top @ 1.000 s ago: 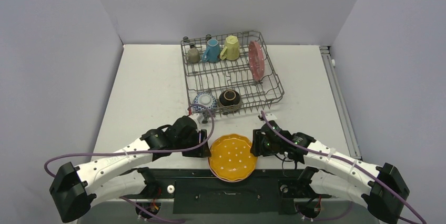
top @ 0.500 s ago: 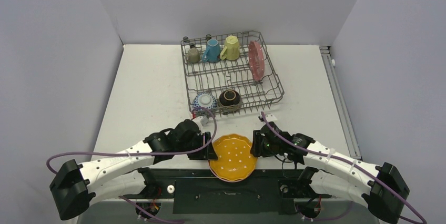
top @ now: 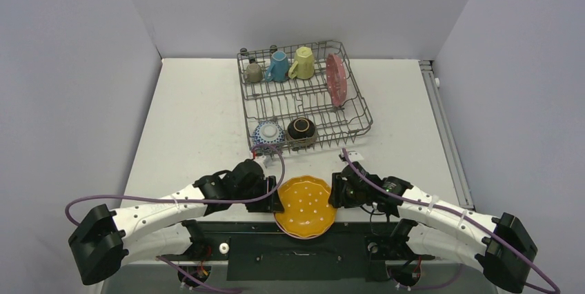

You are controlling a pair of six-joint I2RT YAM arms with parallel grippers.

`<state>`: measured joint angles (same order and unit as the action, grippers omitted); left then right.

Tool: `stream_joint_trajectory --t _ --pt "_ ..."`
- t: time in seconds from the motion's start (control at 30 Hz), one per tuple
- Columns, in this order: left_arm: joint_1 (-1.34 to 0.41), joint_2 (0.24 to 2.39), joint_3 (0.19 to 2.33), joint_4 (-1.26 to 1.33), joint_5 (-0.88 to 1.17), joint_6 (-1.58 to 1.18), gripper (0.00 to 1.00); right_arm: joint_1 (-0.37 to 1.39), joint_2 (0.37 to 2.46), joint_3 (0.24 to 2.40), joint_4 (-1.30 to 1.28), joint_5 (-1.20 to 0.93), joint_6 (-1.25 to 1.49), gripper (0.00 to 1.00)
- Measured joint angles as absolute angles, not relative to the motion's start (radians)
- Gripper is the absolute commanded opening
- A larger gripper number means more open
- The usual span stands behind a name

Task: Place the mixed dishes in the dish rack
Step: Pick up the plate at the center of the board.

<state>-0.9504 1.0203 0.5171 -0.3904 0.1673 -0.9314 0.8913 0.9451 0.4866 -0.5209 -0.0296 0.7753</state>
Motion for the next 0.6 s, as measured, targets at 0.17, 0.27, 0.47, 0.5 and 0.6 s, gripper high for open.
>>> stream_joint_trajectory --t 0.17,0.27,0.47,0.5,0.6 --pt "-0.95 1.028 0.515 -0.38 0.167 -0.935 0.46 0.892 0.945 0.477 -0.516 -0.03 0.776 0.41" --pt "-0.95 1.029 0.516 -0.382 0.166 -0.934 0.46 0.892 0.945 0.473 -0.516 -0.03 0.777 0.4" --pt "-0.955 1.029 0.542 -0.4 0.157 -0.931 0.45 0.892 0.945 0.469 -0.505 -0.03 0.78 0.4" --pt "-0.956 1.028 0.548 -0.402 0.156 -0.931 0.46 0.892 0.945 0.467 -0.503 -0.03 0.78 0.4" --pt "-0.958 1.023 0.563 -0.407 0.152 -0.931 0.46 0.892 0.945 0.463 -0.501 -0.03 0.78 0.4"
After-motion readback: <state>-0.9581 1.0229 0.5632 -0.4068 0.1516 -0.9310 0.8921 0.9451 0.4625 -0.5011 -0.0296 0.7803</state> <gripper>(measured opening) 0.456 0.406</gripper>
